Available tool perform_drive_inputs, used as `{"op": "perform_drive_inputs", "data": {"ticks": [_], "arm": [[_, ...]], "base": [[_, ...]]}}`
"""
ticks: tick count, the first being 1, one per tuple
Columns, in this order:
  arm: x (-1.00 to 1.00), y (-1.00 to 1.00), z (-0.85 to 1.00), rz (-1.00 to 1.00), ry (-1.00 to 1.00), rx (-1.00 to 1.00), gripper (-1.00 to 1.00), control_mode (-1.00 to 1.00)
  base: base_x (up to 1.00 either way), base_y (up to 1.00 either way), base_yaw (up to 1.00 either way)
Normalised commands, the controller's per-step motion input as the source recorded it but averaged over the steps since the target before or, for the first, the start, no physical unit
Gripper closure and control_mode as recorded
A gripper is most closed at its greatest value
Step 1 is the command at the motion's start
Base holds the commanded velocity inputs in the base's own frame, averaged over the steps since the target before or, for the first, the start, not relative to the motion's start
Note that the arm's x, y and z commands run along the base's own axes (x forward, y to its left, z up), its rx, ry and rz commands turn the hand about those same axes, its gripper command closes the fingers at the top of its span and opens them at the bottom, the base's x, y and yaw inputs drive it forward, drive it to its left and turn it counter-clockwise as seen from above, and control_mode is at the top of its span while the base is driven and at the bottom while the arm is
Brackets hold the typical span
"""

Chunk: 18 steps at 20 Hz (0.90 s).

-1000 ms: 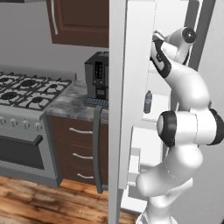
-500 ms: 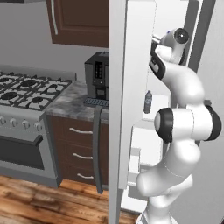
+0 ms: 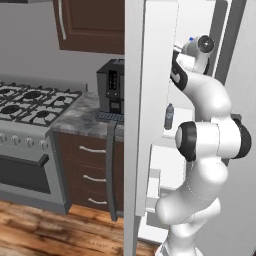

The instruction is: Take the bottled waters from the counter and place them in the freezer to freeze. Close the freezer door after placing the bottles.

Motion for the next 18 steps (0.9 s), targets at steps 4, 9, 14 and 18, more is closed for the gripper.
{"op": "perform_drive_inputs", "data": {"ticks": [4, 9, 14, 18], "arm": [[0.0, -0.01, -0.21, 0.05, -0.04, -0.09, 1.0, -1.0], [0.0, 0.0, -0.18, 0.07, -0.09, -0.14, 1.0, -1.0], [0.13, -0.03, -0.11, 0.06, -0.04, -0.13, 1.0, -1.0], [0.2, -0.03, -0.04, 0.05, 0.0, -0.1, 1.0, -1.0]], "base": [[0.0, 0.0, 0.0], [0.0, 0.0, 0.0], [0.0, 0.0, 0.0], [0.0, 0.0, 0.0]]}}
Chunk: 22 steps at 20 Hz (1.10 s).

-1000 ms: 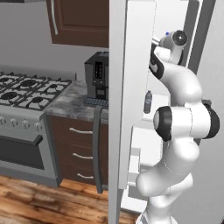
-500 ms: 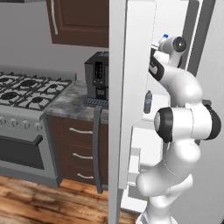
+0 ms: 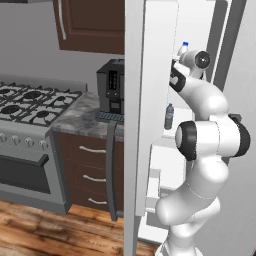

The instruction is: Take the bottled waters from the counter and place them in the freezer to freeze. Close the freezer door after placing the bottles.

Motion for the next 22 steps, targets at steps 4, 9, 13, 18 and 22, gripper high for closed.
{"op": "perform_drive_inputs", "data": {"ticks": [4, 9, 13, 18, 22], "arm": [[0.1, 0.0, 0.0, 0.02, 0.0, -0.07, 1.0, -1.0], [0.07, 0.0, -0.07, 0.02, -0.03, -0.07, 1.0, -1.0], [0.07, 0.0, -0.1, 0.02, -0.02, -0.1, 1.0, -1.0], [0.25, 0.0, -0.09, 0.01, 0.0, -0.12, 1.0, -1.0], [0.32, 0.0, 0.0, 0.0, 0.04, -0.09, 1.0, -1.0]], "base": [[0.0, 0.0, 0.0], [0.0, 0.0, 0.0], [0.0, 0.0, 0.0], [0.0, 0.0, 0.0], [0.0, 0.0, 0.0]]}}
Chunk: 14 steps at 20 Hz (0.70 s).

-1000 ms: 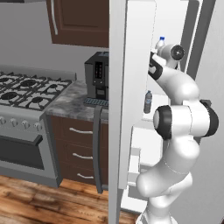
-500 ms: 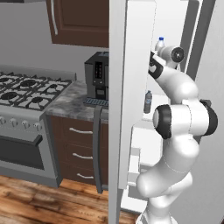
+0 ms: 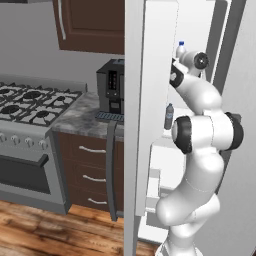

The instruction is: Take the bottled waters from the counter and place them in the freezer to freeze. Close the freezer door after placing the bottles.

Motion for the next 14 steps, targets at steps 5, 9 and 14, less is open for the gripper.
{"op": "perform_drive_inputs", "data": {"ticks": [5, 9, 14], "arm": [[0.31, 0.0, -0.15, 0.0, 0.0, -0.02, 1.0, -1.0], [0.17, 0.0, -0.16, 0.0, 0.0, 0.0, 1.0, -1.0], [0.0, 0.0, -0.2, 0.0, 0.0, 0.03, 1.0, -1.0]], "base": [[0.0, 0.0, 0.0], [0.0, 0.0, 0.0], [0.0, 0.0, 0.0]]}}
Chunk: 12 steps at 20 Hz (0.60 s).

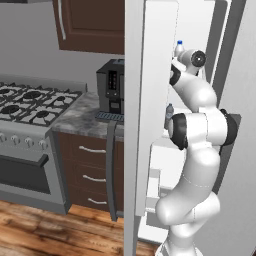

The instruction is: Take the bottled waters from the counter and place them in the freezer to freeze. Close the freezer door after placing the bottles.

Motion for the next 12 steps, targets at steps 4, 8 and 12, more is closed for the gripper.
{"op": "perform_drive_inputs", "data": {"ticks": [4, 8, 12], "arm": [[0.0, 0.0, -0.43, 0.0, 0.0, 0.0, 1.0, -1.0], [0.0, 0.0, -0.46, 0.0, -0.01, 0.0, 1.0, -1.0], [0.0, 0.0, -0.28, 0.0, 0.0, 0.0, 1.0, -1.0]], "base": [[0.0, 0.0, 0.0], [0.0, 0.0, 0.0], [0.0, 0.0, 0.0]]}}
